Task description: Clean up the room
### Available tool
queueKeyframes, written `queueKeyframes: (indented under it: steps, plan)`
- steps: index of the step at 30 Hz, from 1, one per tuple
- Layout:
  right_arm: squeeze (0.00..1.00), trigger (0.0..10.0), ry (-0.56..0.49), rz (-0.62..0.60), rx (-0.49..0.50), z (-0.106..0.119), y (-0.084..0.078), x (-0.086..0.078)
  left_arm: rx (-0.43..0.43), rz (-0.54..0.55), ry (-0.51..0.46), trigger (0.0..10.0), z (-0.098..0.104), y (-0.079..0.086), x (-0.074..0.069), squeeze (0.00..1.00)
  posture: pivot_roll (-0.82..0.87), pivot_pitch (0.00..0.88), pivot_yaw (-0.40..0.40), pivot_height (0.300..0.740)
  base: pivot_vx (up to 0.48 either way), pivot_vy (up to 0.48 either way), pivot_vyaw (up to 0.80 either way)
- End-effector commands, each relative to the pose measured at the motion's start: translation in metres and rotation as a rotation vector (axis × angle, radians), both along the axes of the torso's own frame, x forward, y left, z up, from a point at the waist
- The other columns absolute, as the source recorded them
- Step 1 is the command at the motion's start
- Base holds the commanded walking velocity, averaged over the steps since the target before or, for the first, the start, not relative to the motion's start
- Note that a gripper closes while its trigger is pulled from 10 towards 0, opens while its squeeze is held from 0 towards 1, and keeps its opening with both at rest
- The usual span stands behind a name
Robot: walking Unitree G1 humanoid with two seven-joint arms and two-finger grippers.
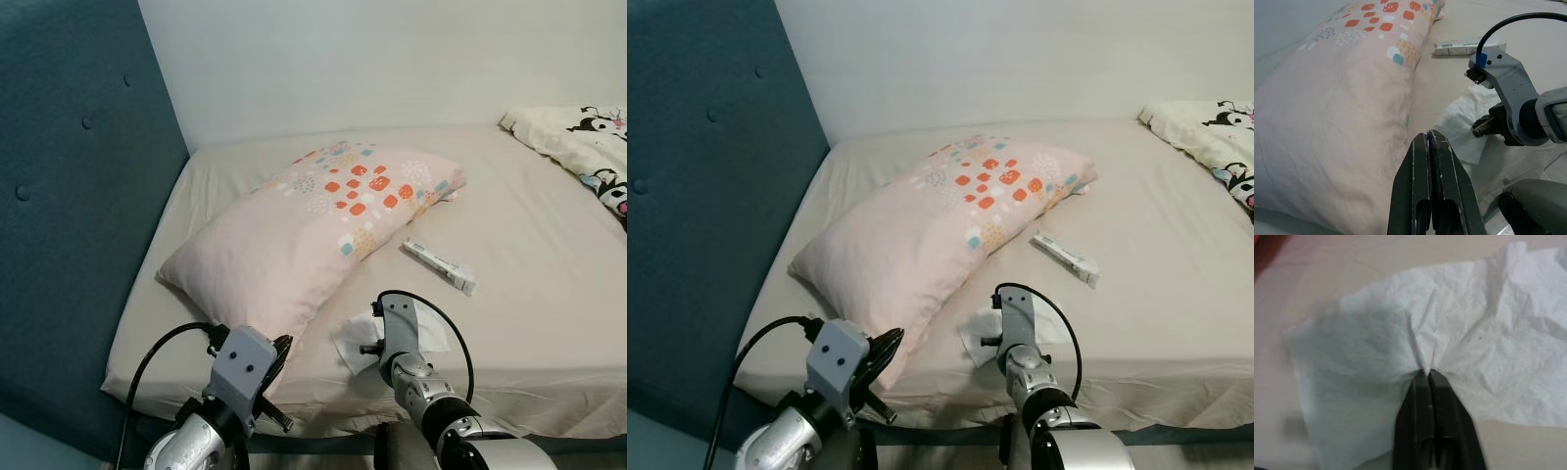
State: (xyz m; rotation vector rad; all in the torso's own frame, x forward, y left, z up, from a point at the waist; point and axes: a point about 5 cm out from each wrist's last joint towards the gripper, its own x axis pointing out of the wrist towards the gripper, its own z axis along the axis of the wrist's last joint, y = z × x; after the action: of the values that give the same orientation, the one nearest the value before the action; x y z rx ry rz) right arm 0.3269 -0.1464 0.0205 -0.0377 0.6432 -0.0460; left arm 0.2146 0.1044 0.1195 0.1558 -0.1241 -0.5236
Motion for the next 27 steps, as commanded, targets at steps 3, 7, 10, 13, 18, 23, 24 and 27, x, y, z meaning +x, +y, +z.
queueKeyframes:
  steps: [3,7,10,13,18,23,24,27]
  plan:
    - [0.0,0.0,0.041,-0.002,0.025,-0.006,0.004,-0.004,0.016,-0.01,0.001,10.0,-0.001,0.0,-0.001,0.0,0.07,0.183,0.012,0.594,0.0,0.0,0.0]
    - [0.0,0.0,0.03,-0.015,0.037,-0.004,0.004,-0.003,0.019,-0.007,0.0,10.0,-0.001,0.0,-0.001,0.0,0.07,0.181,0.014,0.594,0.0,0.0,0.0]
    - [0.0,0.0,0.015,-0.002,0.037,-0.001,0.006,-0.001,0.019,-0.005,-0.002,10.0,0.0,0.0,0.0,0.0,0.07,0.174,0.013,0.594,0.0,0.0,0.0]
    - [0.0,0.0,-0.031,0.053,0.038,0.007,0.016,0.006,0.016,0.005,-0.011,10.0,0.001,0.002,0.002,0.0,0.07,0.159,0.007,0.594,0.0,0.0,0.0]
    - [0.0,0.0,-0.156,0.171,0.058,0.027,0.035,0.018,-0.011,0.051,-0.027,10.0,0.005,0.008,0.007,0.0,0.06,0.126,0.0,0.594,0.0,0.0,0.0]
    - [0.0,0.0,-0.251,0.243,0.086,0.04,0.046,0.02,-0.037,0.09,-0.034,10.0,0.006,0.015,0.011,0.0,0.04,0.097,0.003,0.594,0.0,0.0,0.0]
    - [0.0,0.0,-0.251,0.243,0.086,0.04,0.046,0.02,-0.037,0.09,-0.034,10.0,0.006,0.015,0.011,0.0,0.04,0.097,0.003,0.594,0.0,0.0,0.0]
    - [0.0,0.0,-0.276,0.255,0.07,0.043,0.043,0.018,-0.041,0.096,-0.039,10.0,0.005,0.017,0.013,0.0,0.02,0.061,0.01,0.594,0.0,0.0,0.0]
